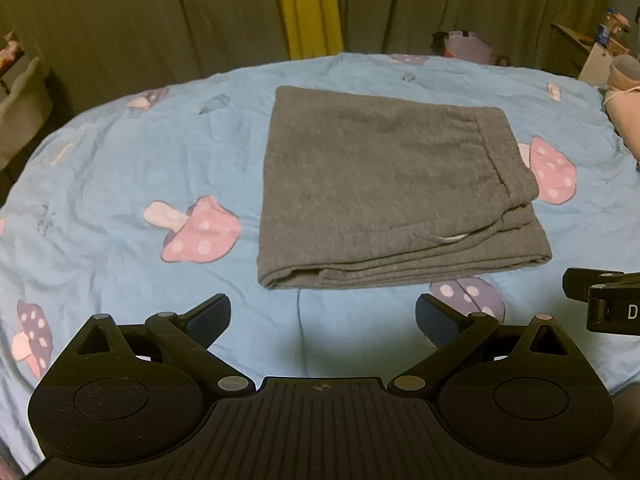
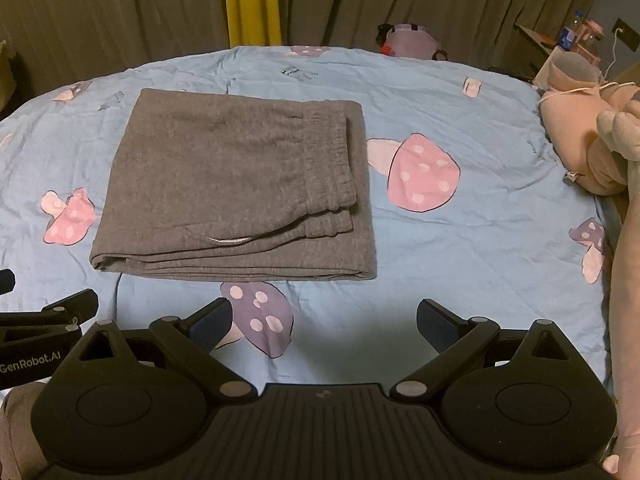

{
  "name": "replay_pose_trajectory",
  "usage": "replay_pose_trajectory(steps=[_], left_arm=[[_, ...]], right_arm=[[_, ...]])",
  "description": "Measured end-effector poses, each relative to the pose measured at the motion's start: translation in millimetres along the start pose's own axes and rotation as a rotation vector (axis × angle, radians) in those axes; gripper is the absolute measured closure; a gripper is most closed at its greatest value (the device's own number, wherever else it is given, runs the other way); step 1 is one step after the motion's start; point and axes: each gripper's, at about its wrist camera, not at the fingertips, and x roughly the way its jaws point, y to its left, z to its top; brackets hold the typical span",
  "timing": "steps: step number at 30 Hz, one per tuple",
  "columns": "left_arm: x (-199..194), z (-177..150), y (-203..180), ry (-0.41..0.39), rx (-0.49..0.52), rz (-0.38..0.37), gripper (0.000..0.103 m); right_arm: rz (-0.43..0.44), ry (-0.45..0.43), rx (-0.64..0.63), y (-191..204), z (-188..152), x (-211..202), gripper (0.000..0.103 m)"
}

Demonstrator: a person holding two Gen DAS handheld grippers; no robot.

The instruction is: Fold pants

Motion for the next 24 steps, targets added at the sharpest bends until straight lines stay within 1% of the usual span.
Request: replay_pose_trajectory(steps=[13,19,24], left_arm=[[-8.1,-0.5,-7.9,-0.019,0.013,0.015,0.001],[-5.6,0.0,-8.1,-0.016,0.004,0.014,0.001],[-4.3,0.4,-9.1,-0.013,0.009,0.018,0.001]], right_arm=[[0.009,-0.019,0.02,-4.6,-4.5,-3.2,0.004],[-0.007,-0.017,0.012,-4.3,-5.8,0.0,0.004],[0.004,-0.019,0.017,-4.9,-6.2,-0.1,0.004]])
